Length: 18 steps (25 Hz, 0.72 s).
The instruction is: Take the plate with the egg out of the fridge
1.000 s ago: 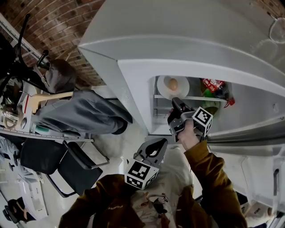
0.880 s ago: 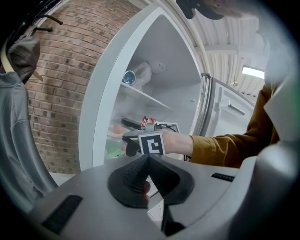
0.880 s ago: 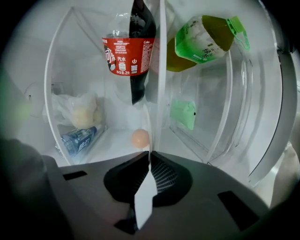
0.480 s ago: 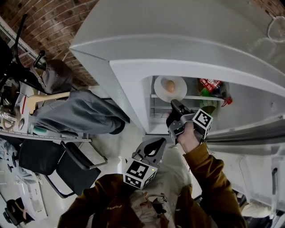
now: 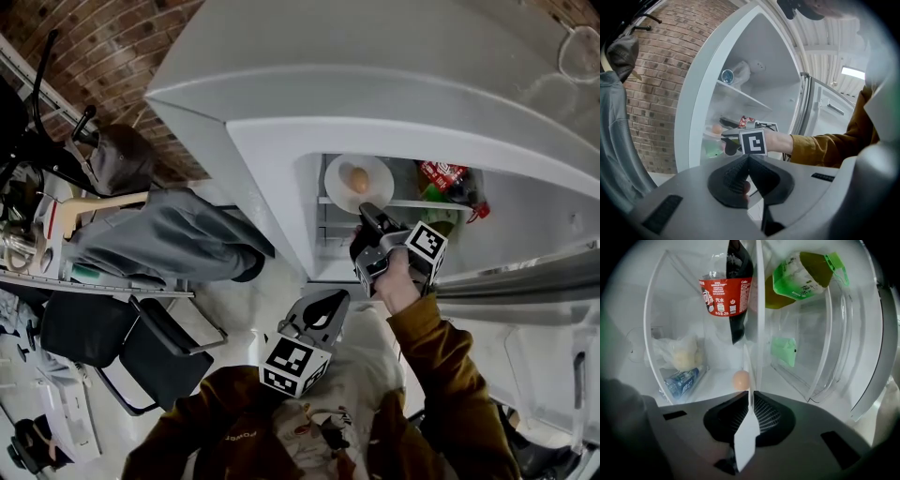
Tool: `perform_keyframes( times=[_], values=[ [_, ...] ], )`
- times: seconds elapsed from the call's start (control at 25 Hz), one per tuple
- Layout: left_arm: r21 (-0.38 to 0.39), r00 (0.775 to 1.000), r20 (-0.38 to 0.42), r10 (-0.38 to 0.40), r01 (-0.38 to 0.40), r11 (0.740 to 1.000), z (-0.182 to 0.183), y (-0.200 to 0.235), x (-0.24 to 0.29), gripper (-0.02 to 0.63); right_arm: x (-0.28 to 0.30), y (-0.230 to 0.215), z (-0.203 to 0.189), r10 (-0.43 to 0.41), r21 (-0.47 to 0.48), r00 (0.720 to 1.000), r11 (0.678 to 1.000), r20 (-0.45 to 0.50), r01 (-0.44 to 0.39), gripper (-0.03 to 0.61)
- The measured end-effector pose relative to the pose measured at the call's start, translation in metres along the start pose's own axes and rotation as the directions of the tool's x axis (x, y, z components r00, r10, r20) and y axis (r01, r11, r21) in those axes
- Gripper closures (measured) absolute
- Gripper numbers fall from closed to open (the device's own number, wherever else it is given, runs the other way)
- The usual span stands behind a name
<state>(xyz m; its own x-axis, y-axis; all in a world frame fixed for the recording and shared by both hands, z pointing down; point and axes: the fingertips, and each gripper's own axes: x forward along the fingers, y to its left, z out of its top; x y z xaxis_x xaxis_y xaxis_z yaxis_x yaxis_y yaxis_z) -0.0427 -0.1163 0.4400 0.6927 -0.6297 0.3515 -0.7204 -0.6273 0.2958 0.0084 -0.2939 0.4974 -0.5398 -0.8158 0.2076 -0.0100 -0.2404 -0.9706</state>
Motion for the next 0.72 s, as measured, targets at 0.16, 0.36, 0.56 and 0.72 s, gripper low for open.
perform_keyframes(
  times=[0.16, 0.36, 0.56, 0.72],
  values=[
    [-0.004, 1.000, 0.006, 0.010, -0.010, 1.000, 0.000, 0.000, -0.003, 0.606, 0.001, -0.003, 0.003, -0.012, -0.010, 1.000, 1.000, -0.007, 0.012, 0.558],
    [-0.008, 1.000, 0.007, 0.009, -0.009, 1.000, -0.003, 0.003, -0.005, 0.606, 0.001, -0.004, 0.002, -0.003, -0.022, 1.000, 1.000, -0.004, 0.003, 0.558],
    [-0.009, 1.000, 0.007, 0.002, -0.002, 1.000, -0.003, -0.003, -0.005, 0.606, -0.006, -0.003, 0.000, -0.004, -0.009, 1.000, 1.000, -0.015, 0.004, 0.558],
    [-0.007, 1.000, 0.007, -0.003, 0.003, 1.000, -0.003, -0.006, -0.005, 0.606, -0.013, -0.004, -0.002, -0.001, -0.007, 1.000, 1.000, -0.019, 0.001, 0.558]
  ],
)
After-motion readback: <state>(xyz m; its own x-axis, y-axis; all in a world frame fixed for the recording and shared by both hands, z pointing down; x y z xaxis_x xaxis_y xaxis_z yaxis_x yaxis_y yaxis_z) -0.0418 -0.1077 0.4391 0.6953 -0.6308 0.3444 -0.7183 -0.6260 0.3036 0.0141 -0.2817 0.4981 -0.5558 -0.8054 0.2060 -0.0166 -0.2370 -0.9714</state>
